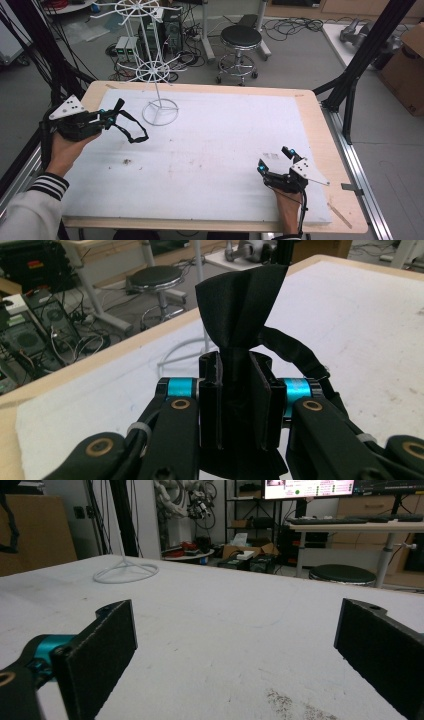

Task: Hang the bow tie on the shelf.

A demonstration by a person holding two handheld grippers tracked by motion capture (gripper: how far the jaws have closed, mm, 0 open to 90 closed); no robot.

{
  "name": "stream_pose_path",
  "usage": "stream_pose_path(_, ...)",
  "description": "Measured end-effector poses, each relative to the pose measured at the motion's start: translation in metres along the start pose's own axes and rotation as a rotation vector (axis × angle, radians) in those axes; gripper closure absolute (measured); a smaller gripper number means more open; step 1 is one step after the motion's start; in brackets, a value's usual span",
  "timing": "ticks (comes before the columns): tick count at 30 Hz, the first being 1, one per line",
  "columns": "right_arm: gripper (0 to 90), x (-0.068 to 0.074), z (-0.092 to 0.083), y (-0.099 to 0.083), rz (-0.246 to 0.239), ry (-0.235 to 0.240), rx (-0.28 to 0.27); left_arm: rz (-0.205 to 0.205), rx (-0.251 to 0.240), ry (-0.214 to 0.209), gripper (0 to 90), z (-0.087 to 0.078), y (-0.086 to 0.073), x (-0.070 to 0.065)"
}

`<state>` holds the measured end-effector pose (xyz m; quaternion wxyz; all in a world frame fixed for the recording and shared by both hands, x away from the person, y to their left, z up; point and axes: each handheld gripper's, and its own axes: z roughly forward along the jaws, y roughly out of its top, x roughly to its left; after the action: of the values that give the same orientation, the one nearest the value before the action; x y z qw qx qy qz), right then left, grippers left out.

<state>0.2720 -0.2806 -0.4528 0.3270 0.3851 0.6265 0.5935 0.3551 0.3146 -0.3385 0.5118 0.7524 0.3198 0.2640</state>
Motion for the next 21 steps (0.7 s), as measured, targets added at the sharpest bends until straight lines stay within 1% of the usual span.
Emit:
stream_pose_path(5,2.4,0.000,0.000,0.000,0.001,0.001,0.001,0.009,-0.030,-0.015,76.2,0.002,0.013,-0.004)
stream_pose_path(7,2.4,0.000,0.000,0.000,0.000,0.000,0.001,0.002,-0.042,-0.021,76.1,0.003,0.019,-0.006)
stream_pose_path(16,2.5,0.000,0.000,0.000,0.003,0.001,0.000,0.016,-0.082,-0.028,76.1,0.007,0.037,-0.011)
stream_pose_path(21,2.4,0.000,0.000,0.000,0.003,0.002,0.002,0.024,-0.093,-0.021,76.1,0.010,0.046,-0.012)
